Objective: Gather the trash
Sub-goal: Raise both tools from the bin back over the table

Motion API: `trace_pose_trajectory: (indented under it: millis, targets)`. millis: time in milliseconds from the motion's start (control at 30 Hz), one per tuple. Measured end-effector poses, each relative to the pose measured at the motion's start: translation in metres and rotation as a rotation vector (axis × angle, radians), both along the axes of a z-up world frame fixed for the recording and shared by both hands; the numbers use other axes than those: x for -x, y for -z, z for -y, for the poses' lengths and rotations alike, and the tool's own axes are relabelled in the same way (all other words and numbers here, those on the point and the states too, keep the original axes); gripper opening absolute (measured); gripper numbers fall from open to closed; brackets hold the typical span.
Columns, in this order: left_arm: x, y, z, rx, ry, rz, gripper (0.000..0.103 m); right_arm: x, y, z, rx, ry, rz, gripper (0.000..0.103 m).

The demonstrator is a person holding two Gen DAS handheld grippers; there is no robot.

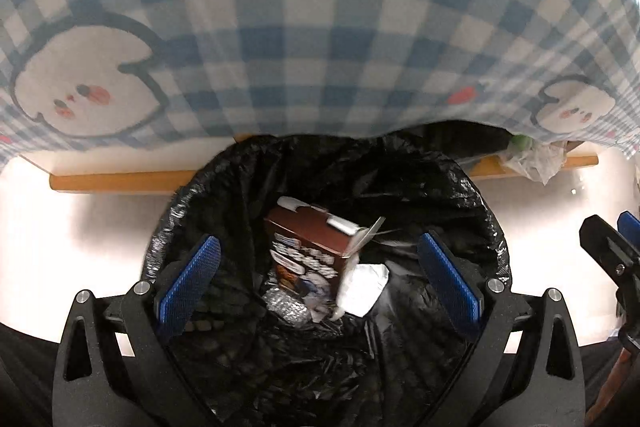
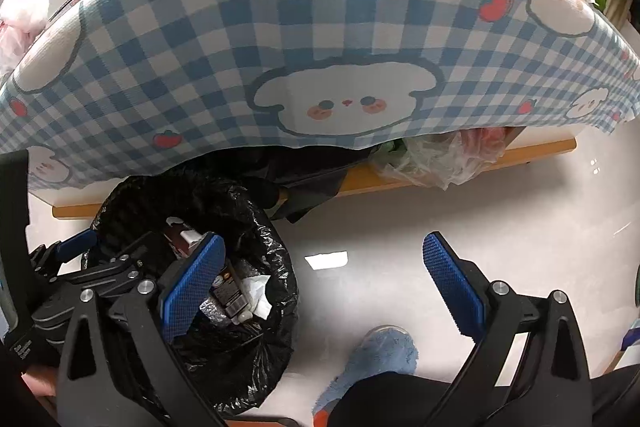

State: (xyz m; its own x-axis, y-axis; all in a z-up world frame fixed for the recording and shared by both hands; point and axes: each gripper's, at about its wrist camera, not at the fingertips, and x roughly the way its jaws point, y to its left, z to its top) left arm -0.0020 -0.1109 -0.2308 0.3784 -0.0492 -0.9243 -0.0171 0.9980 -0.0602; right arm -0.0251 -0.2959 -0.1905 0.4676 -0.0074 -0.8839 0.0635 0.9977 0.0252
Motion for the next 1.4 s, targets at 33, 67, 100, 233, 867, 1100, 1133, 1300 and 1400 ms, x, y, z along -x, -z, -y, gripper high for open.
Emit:
trace_pose_trajectory:
  millis: [33, 67, 100, 233, 867, 1100, 1133, 1300, 1400]
  targets:
    - [0.000, -0.001, -0.001, 0.000, -0.005, 0.005, 0.097, -0.001, 0.000, -0.001, 0.001, -0.001, 0.004, 0.095]
    - [0.001, -0.003, -0.003, 0.001, -0.009, 0.009, 0.097, -0.002, -0.001, -0.002, 0.002, -0.004, 0.008, 0.095]
    - [0.001, -0.005, -0.006, 0.002, -0.011, 0.012, 0.097, -0.002, -0.003, -0.003, 0.003, -0.006, 0.013, 0.095]
    - [0.006, -0.020, -0.019, 0.003, -0.019, 0.027, 0.097, 0.000, -0.011, -0.008, 0.007, -0.010, 0.026, 0.095]
    - [0.047, -0.108, -0.049, 0.000, -0.006, 0.163, 0.097, 0.029, -0.078, -0.042, 0.027, -0.081, 0.113, 0.095]
    - [0.056, -0.131, -0.060, 0.012, -0.022, 0.190, 0.097, 0.039, -0.101, -0.052, 0.035, -0.102, 0.157, 0.095]
    - [0.057, -0.135, -0.061, 0.012, -0.020, 0.192, 0.097, 0.040, -0.104, -0.053, 0.036, -0.106, 0.161, 0.095]
    - [0.058, -0.148, -0.063, 0.006, -0.015, 0.209, 0.097, 0.044, -0.117, -0.057, 0.041, -0.119, 0.182, 0.095]
    - [0.058, -0.153, -0.065, 0.000, -0.017, 0.215, 0.097, 0.044, -0.123, -0.057, 0.036, -0.119, 0.196, 0.096]
